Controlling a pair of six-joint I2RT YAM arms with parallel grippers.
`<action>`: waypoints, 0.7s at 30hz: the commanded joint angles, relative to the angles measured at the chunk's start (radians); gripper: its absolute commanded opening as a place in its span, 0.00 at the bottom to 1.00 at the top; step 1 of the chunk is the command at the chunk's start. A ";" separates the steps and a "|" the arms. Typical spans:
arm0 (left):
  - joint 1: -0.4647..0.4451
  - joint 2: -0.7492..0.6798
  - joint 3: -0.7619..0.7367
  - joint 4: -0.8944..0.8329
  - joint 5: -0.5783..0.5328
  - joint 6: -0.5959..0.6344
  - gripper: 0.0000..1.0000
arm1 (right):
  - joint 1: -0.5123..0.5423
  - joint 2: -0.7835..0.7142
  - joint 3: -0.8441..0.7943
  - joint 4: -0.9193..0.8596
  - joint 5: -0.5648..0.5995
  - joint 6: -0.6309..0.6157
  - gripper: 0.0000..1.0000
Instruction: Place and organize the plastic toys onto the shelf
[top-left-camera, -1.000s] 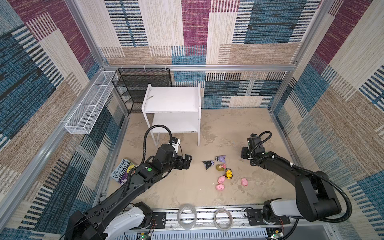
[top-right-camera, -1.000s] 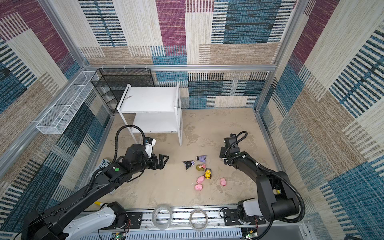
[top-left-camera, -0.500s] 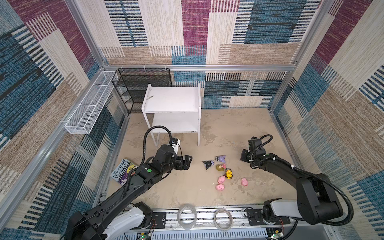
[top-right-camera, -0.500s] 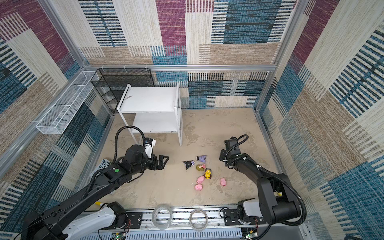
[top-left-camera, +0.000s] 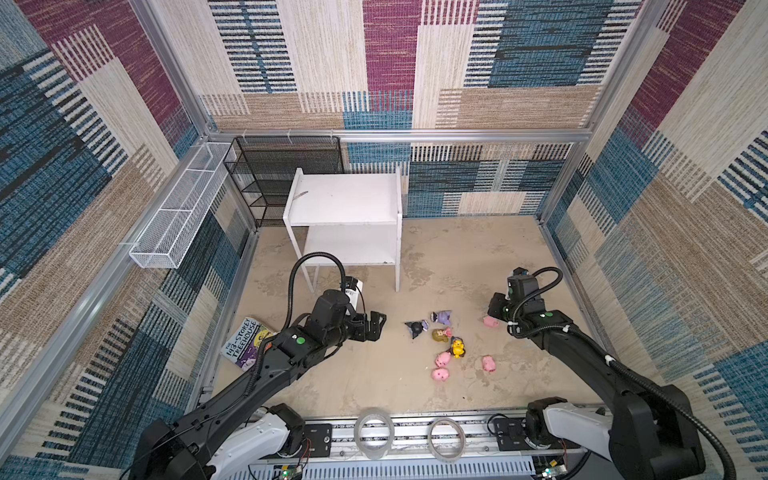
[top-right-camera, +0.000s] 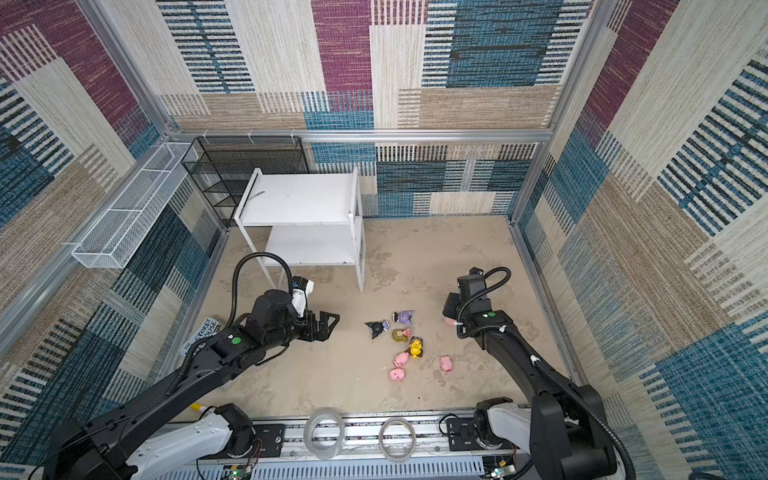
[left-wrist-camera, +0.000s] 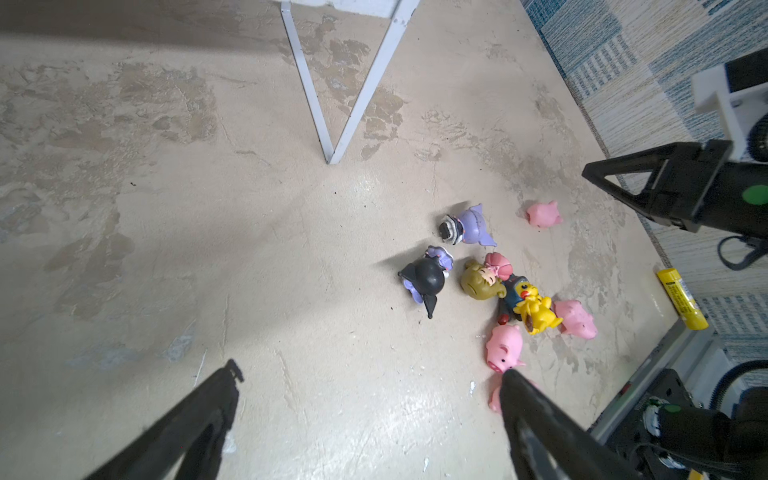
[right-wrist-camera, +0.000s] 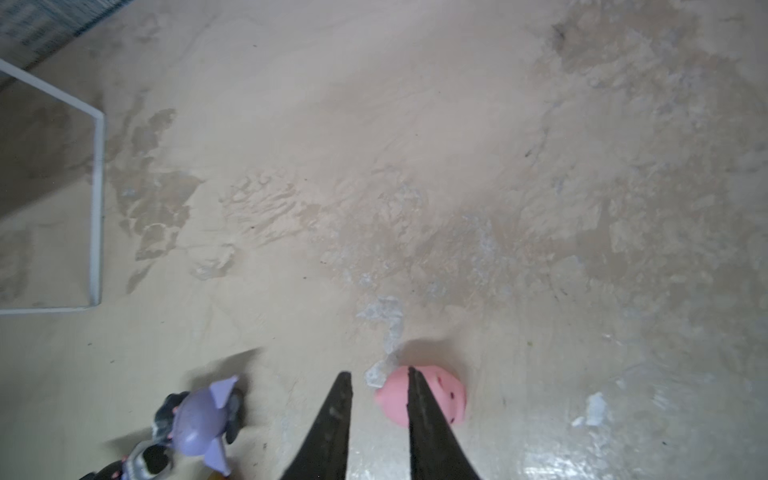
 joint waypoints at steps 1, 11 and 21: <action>-0.001 -0.016 0.020 0.011 0.048 0.017 0.99 | -0.058 0.036 -0.002 0.037 -0.003 -0.016 0.25; -0.070 0.005 0.026 0.077 0.229 0.052 0.99 | -0.131 0.181 -0.027 0.118 -0.124 -0.068 0.18; -0.158 0.092 0.074 0.111 0.210 0.095 0.99 | -0.072 0.114 -0.085 0.069 -0.247 -0.045 0.15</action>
